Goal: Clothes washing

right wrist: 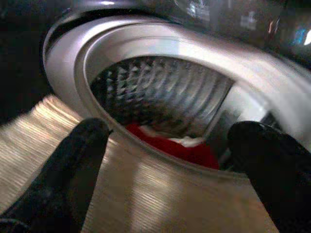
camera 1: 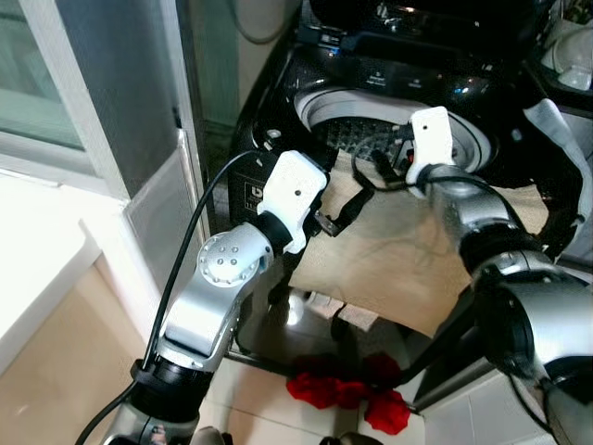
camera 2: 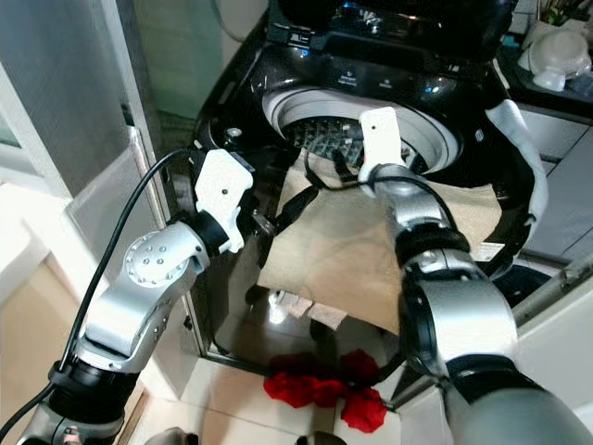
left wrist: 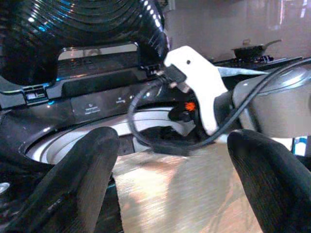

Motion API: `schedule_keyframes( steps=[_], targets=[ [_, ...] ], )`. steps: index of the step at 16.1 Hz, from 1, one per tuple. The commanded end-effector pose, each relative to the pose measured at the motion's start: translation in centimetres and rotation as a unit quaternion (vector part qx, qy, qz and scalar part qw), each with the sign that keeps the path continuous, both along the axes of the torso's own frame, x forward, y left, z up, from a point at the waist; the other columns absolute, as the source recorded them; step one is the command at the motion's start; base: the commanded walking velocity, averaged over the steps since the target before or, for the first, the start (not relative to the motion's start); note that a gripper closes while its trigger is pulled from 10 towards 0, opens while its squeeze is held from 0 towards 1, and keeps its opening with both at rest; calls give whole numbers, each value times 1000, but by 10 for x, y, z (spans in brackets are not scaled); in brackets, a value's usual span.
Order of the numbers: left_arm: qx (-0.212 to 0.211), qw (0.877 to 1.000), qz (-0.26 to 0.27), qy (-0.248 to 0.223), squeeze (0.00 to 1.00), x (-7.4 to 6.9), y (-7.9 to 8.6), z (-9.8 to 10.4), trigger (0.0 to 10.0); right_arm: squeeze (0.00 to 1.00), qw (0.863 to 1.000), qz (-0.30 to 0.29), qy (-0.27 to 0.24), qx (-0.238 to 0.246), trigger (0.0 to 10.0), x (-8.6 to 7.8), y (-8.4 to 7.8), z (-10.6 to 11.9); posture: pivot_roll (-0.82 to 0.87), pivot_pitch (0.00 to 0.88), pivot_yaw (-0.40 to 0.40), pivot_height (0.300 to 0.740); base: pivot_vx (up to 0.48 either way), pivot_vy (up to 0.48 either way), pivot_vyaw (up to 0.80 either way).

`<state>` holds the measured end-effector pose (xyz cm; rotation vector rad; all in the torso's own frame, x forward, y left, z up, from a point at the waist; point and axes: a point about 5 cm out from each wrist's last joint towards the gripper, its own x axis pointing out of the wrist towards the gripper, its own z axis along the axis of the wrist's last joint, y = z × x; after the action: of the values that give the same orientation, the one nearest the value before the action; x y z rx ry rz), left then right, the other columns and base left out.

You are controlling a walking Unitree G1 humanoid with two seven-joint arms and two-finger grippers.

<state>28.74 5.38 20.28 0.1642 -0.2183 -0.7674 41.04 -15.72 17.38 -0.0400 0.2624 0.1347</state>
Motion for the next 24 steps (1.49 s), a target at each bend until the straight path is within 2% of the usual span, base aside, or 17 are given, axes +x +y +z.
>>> schedule_keyframes(
  steps=[1, 2, 3, 5, 8, 11, 12, 13, 14, 17, 21, 24],
  targets=[
    [0, 1000, -8, -4, 0, 0, -4, 2, 10000, 0, 999, -17, 15, 30, 10000, 0, -1, 0, -43, 0, -89, 740, 0, 0, 0],
    [0, 1000, -4, -2, 0, -1, -4, 1, 10000, 0, 994, -44, 21, 101, 10000, 1, 0, 1, -32, 0, -98, 740, 0, 0, 0],
    [0, 1000, 0, 0, 0, -1, -3, 0, 10000, 0, 982, -82, 14, 171, 10000, 4, -1, 7, -29, 0, -100, 740, 0, 0, 0],
    [2, 1000, 10, 1, 0, -2, -1, -3, 10000, 0, 975, -99, -55, 194, 10000, 10, -6, 34, -20, 0, -109, 740, 0, 0, 0],
    [5, 1000, 24, 4, 0, -2, 2, -6, 10000, 0, 976, -92, -131, 146, 10000, 11, -12, 54, -22, 0, -111, 740, 0, 0, 0],
    [6, 998, 67, 0, 0, 2, 10, -10, 10000, 0, 973, -86, -194, 85, 10000, 2, -22, 49, -33, 0, -114, 740, 0, 0, 0],
    [4, 996, 89, 3, 0, 3, 14, -14, 10000, 0, 970, -86, -224, 48, 10000, -9, -26, 38, -39, 0, -112, 740, 0, 0, 0],
    [10, 995, 99, 8, 0, 3, 16, -17, 10000, 0, 961, -81, -266, -9, 10000, -27, -29, 28, -49, 0, -104, 740, 0, 0, 0],
    [10, 995, 101, 12, 0, 3, 17, -19, 10000, 0, 957, -88, -276, -18, 10000, -38, -33, 20, -57, 0, -97, 740, 0, 0, 0],
    [15, 996, 88, 11, 0, 5, 13, -20, 10000, 0, 962, -134, -237, 16, 10000, -55, -46, -7, -88, 0, -67, 740, 0, 0, -704],
    [18, 996, 86, 6, 0, 9, 9, -19, 10000, 0, 964, -124, -234, 2, 10000, -58, -43, -2, -108, 0, -44, 740, 0, 0, -591],
    [18, 994, 106, -3, 0, 12, 11, -18, 10000, 0, 965, -121, -231, 3, 10000, -59, -40, -2, -105, 0, -49, 740, 0, 0, 0]
  ],
)
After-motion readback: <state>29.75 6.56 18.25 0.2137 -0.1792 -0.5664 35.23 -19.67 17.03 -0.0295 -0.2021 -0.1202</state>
